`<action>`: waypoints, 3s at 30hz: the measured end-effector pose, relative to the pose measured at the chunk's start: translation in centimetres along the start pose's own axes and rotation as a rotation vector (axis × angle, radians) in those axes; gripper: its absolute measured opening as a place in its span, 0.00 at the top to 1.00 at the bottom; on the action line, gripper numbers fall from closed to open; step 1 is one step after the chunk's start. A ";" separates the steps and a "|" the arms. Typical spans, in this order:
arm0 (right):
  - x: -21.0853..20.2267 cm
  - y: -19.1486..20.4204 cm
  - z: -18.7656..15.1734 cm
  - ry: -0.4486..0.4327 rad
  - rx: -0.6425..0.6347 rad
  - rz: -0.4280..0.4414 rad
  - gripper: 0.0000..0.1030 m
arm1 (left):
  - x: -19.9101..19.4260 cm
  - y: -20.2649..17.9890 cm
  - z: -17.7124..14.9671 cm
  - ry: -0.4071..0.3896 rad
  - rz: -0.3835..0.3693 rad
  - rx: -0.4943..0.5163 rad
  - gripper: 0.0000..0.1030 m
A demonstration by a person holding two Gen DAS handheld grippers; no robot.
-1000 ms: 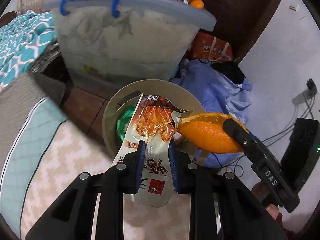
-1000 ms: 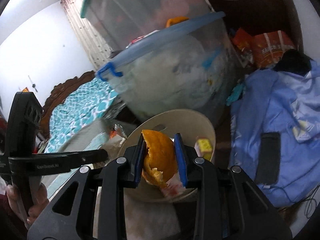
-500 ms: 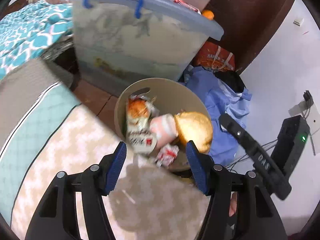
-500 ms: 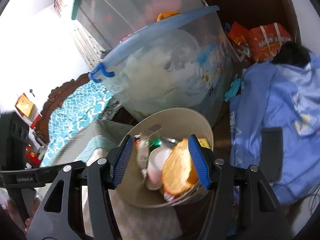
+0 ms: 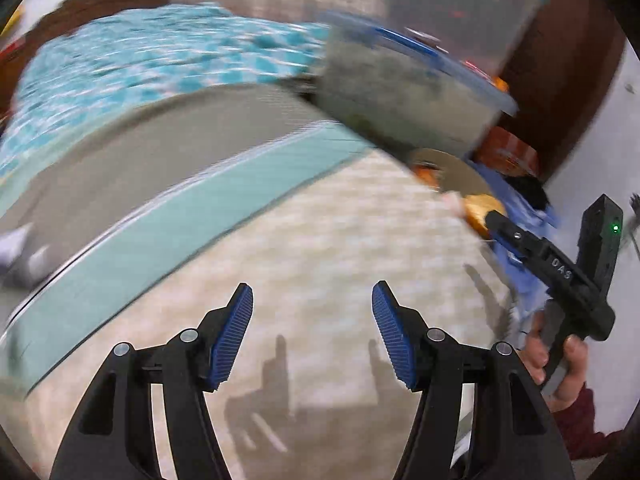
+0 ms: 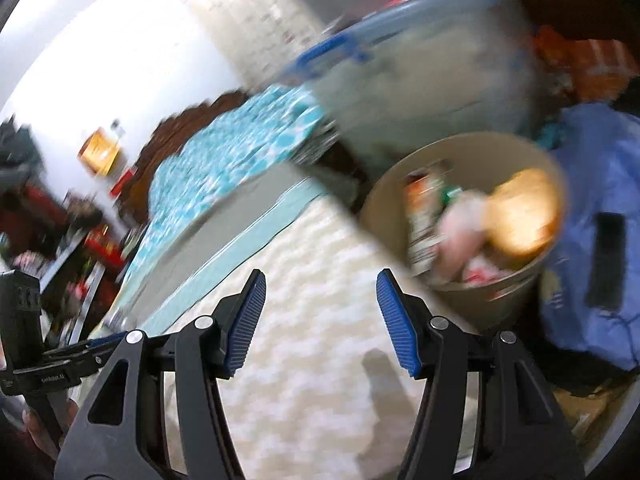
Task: Collect trash
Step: 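Grasp the clear plastic bottle with left tool while right tool grasps the milk carton, then carry bottle and milk carton to the beige bucket and open both tools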
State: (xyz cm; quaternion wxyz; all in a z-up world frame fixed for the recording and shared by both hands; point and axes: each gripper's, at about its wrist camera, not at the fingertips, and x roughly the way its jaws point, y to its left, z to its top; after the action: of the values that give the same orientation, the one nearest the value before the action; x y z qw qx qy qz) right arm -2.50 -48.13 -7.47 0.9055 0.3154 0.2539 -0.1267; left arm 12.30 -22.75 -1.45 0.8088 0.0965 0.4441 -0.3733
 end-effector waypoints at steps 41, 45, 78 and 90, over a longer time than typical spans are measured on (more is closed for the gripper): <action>21.1 36.0 -11.2 0.454 -0.826 0.195 0.42 | -9.4 22.9 -14.5 -0.140 0.414 -0.438 0.43; 15.0 29.2 -10.8 0.401 -0.755 0.129 0.42 | -9.1 22.1 -14.2 -0.125 0.419 -0.403 0.43; -0.2 8.8 -9.3 0.079 -0.407 -0.121 0.45 | 0.5 0.5 -6.9 0.026 0.115 0.093 0.42; -3.5 -5.3 1.3 -0.097 -0.085 -0.366 0.45 | 8.0 -13.4 5.0 0.063 -0.154 0.326 0.42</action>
State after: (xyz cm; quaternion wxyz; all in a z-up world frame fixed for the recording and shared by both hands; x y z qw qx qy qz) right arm -7.03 -52.84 -7.36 0.8911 0.2189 0.2681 -0.2934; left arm 8.90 -38.75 -2.50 0.7371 0.2038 0.4087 -0.4980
